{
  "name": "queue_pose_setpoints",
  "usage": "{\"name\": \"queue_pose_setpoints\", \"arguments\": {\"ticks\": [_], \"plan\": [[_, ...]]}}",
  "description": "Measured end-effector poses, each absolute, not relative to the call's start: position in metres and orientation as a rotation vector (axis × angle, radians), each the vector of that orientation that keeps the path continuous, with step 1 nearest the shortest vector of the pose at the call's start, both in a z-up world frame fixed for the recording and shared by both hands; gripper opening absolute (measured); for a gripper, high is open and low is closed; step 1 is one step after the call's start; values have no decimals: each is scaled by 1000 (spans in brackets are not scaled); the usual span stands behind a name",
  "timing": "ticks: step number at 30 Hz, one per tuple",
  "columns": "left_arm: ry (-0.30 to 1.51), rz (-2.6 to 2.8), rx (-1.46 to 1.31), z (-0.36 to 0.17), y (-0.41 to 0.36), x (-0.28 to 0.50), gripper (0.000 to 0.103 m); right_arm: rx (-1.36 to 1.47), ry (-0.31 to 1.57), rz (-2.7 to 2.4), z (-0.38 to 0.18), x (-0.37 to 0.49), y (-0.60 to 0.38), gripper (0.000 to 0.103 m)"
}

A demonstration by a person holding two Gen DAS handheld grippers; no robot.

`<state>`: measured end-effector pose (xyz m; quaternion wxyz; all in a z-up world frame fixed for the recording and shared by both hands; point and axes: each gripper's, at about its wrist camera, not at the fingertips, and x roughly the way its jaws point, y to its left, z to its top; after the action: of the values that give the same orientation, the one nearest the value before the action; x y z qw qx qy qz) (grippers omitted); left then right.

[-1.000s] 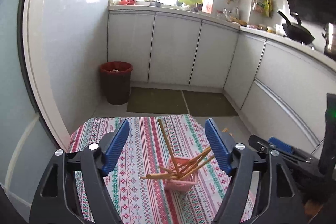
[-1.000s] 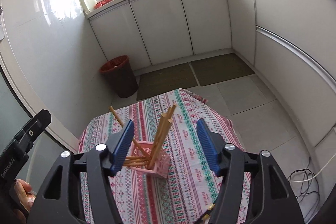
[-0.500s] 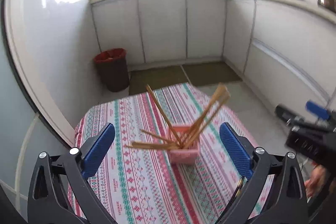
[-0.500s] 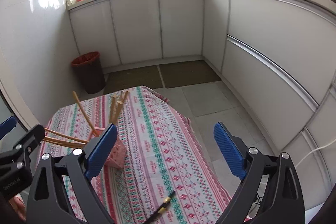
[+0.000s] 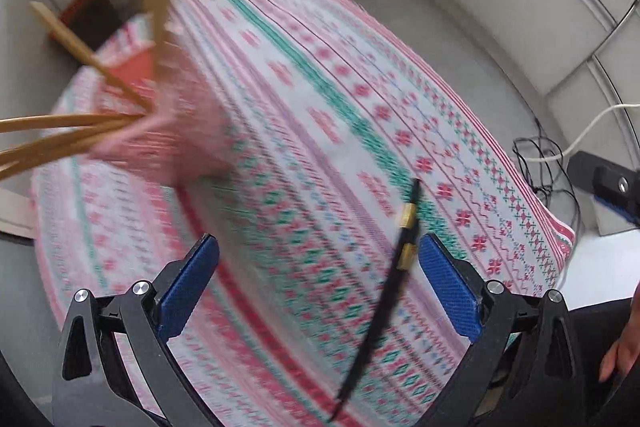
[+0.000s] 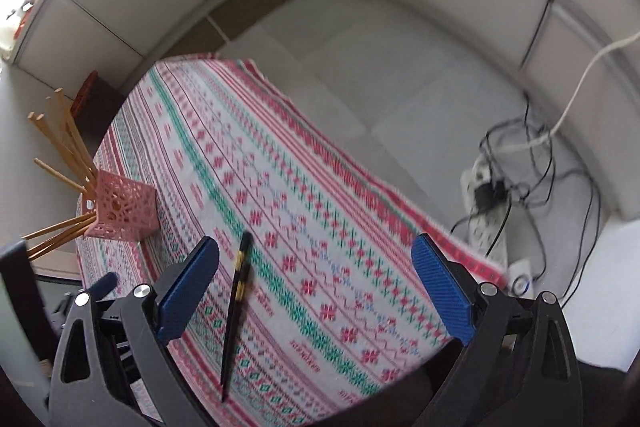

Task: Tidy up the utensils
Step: 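Grasp a black chopstick with the left tool while the right tool grasps another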

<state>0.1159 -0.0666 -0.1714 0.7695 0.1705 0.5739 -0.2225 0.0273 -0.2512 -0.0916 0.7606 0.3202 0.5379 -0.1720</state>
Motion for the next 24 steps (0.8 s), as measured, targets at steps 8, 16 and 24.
{"name": "queue_pose_setpoints", "arguments": {"ticks": [8,16,24], "plan": [[1354,-530,324,-210,-112,131,63,827,1162,-434,-103,17,-273,94],[1323,-503,400,-219,-124,130,7,847,1189,-411,-107,20,-270,94],[1280,-426,345,-197,-57,132,6,650,1317,-306,-135,43,-207,94]]}}
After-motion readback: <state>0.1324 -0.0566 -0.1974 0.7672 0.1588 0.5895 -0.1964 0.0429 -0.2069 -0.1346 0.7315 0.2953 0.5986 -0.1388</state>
